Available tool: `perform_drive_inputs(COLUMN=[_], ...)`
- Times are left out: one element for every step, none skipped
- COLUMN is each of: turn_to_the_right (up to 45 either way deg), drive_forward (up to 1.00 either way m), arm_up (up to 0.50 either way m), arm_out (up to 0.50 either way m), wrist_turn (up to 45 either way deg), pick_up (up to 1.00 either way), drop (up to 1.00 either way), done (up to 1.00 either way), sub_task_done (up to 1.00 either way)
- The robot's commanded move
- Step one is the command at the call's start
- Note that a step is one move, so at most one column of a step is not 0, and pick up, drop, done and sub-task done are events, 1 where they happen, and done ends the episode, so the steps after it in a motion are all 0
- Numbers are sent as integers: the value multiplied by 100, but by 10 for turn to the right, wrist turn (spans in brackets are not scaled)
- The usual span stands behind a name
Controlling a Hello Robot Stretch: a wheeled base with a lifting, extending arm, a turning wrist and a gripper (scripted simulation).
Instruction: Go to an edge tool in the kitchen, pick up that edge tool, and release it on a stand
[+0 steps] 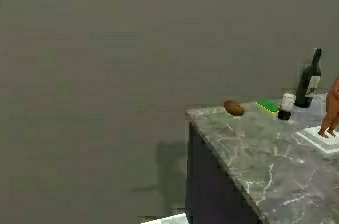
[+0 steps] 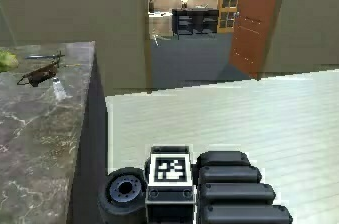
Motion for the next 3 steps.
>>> perform_drive_inputs(turn_to_the_right=[450,450,30], drive_forward=[0,0,0], arm_up=[0,0,0], arm_out=[0,0,0], wrist_turn=[0,0,0], pick_up=[0,0,0], drop=[0,0,0], done=[0,0,0], sub_task_done=[0,0,0])
